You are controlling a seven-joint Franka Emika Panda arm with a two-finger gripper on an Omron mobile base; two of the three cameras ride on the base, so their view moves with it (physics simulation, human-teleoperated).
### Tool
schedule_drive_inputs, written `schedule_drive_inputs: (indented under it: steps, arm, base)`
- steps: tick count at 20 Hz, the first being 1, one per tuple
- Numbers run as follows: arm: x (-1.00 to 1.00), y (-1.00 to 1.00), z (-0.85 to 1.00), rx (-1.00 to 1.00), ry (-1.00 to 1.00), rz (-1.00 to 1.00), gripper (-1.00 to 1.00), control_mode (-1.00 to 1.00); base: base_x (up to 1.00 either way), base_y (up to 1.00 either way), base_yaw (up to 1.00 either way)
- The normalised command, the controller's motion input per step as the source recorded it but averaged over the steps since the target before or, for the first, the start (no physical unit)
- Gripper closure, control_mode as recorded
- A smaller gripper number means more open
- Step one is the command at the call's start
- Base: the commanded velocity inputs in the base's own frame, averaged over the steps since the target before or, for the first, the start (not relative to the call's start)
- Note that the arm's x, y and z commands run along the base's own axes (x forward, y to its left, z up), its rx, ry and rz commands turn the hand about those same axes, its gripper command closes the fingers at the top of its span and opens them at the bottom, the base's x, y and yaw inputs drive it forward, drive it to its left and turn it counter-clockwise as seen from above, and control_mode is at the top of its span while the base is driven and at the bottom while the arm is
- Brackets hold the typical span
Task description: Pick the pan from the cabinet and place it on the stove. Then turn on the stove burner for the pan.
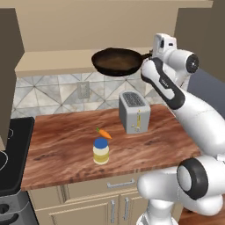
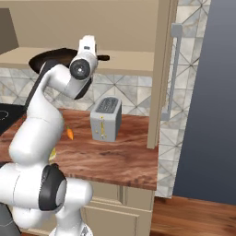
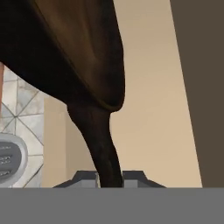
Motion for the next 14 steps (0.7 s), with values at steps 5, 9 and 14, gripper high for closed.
schedule_drive_inputs:
  steps: [5, 9, 14]
  arm:
    - [-0.8, 0.12, -0.08, 0.04, 0.0, -0.04, 1.0, -1.0]
    - [-0.75, 0.15, -0.09, 0.02, 0.0, -0.02, 1.0, -1.0]
    - [-0.66, 0.15, -0.1, 0.0, 0.0, 0.0, 1.0, -1.0]
  base:
    - [0.0, 0.0, 0.0]
    - [0.0, 0.0, 0.0]
    - [0.0, 0.0, 0.0]
